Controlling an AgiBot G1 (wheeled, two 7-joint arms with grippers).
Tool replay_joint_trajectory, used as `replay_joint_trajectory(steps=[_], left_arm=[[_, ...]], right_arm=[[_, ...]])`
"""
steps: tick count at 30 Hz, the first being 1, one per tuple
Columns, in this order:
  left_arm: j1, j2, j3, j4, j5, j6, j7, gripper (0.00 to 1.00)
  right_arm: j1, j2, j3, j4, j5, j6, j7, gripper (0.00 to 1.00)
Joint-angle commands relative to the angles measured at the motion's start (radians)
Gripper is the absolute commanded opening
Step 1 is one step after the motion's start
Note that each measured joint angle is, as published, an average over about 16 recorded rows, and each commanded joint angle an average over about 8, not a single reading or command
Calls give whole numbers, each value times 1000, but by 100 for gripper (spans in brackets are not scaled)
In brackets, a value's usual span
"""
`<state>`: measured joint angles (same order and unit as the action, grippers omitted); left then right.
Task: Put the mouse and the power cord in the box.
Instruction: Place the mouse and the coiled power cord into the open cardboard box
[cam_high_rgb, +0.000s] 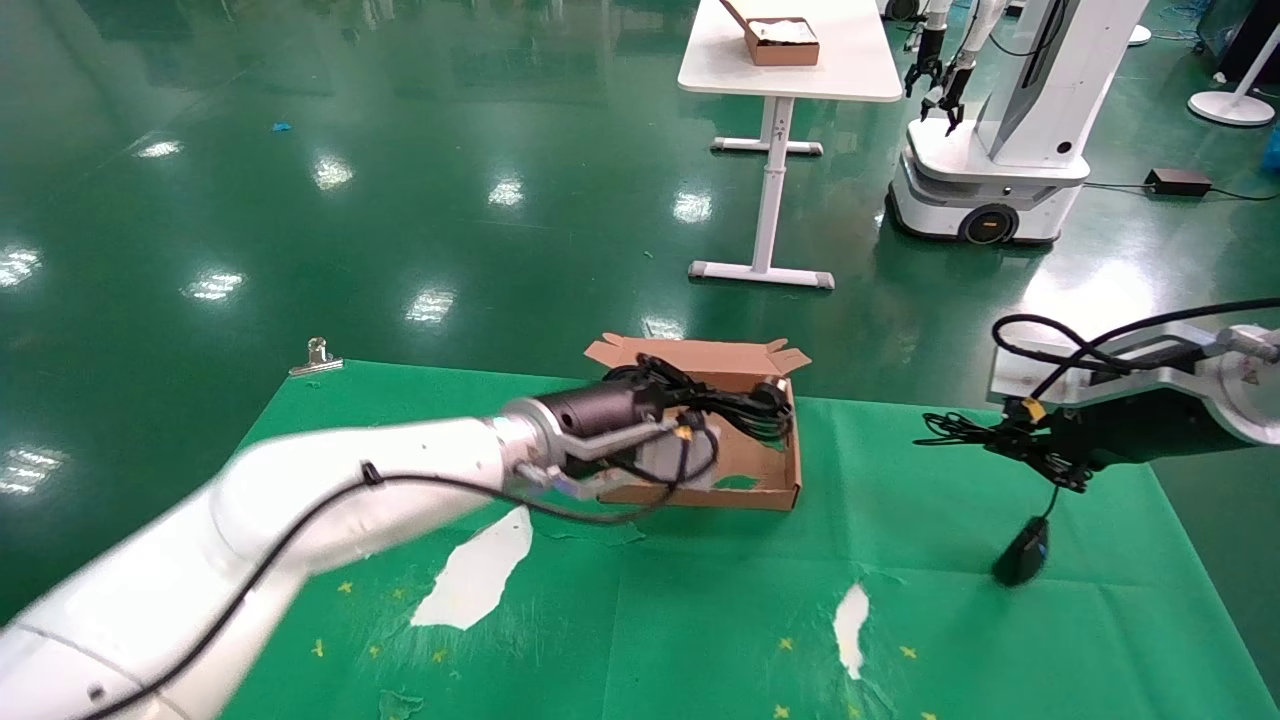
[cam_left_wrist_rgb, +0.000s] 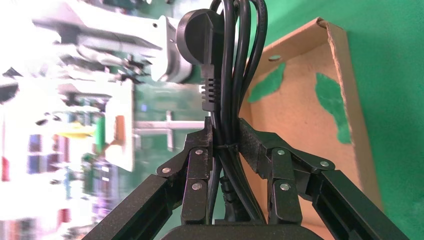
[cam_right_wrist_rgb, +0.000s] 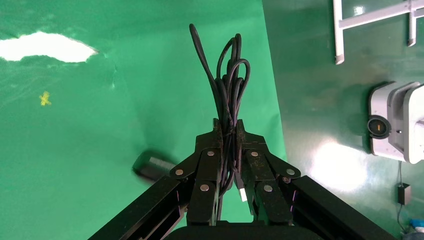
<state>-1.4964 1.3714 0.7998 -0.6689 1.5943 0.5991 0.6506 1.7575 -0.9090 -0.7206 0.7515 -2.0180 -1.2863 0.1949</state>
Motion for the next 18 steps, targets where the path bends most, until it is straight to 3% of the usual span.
replay_joint_trajectory(steps=[1,6,18], left_arm=[[22,1,40,-20,-37,-58,79,40],[18,0,113,-8,-147,-112,159,100],[-16,-2,223,51,-364,-150,272,100]], right_arm=[[1,16,1,26,-3,-9,15,0],[-12,32,1,79,-8,-17,51,0],[-7,18,6,142,-11,-2,74,0]])
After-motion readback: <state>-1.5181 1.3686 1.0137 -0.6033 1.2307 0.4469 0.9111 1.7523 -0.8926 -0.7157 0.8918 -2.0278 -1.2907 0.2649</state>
